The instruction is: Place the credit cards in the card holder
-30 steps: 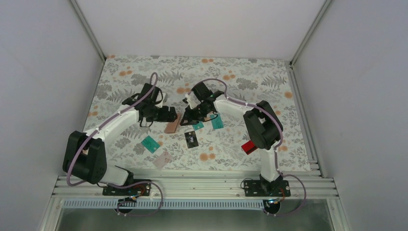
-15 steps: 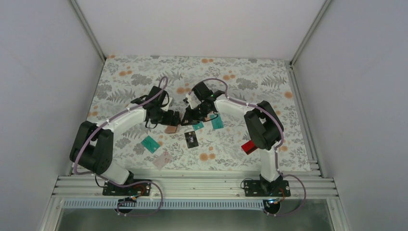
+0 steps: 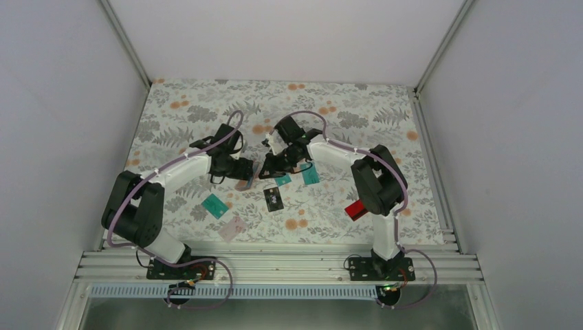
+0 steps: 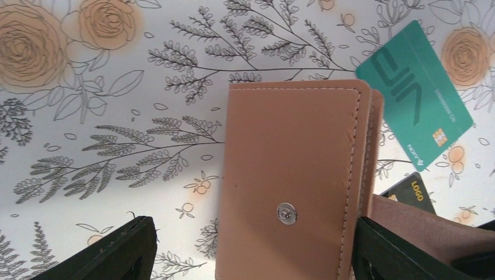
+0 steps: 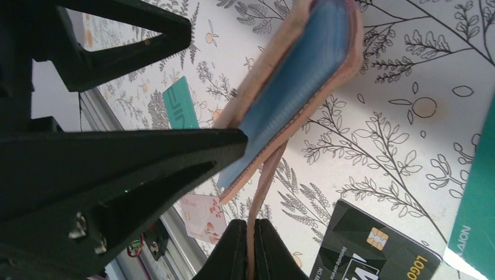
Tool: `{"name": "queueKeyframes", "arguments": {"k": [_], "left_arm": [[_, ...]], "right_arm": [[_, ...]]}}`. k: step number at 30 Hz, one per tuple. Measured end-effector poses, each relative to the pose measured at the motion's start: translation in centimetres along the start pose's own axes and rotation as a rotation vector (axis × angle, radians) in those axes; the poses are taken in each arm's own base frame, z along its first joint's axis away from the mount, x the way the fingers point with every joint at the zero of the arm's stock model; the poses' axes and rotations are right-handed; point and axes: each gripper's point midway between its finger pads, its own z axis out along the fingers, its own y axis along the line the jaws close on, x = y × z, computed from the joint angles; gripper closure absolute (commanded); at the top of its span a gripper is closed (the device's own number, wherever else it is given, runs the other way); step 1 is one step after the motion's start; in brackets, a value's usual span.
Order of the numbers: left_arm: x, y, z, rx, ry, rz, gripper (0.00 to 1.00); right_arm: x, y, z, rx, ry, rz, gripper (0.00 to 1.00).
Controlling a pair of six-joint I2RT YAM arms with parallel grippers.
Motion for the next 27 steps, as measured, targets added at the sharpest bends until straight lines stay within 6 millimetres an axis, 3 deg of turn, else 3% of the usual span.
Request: {"name": "queueKeyframes", "arguments": {"k": [13,19,27], "left_arm": [[-0.5,2.2,-1.1,-0.078,-0.031,-0.031,0.26],[-0.8,3.3,-1.2,-0.109,-0.04,-0.056,0.3],[0.1,5.5,-0.8,-0.152,-0.021,-0.113,0.31]], "right_arm": [[1.2,-2.3,0.2,0.061,0.023,0.012,0.96],[1.0,-3.1,0.1,0.079,0.021,0.003,0.96],[0.0,-5.8,1.3,0.127,0.043,0.011,0.96]]}}
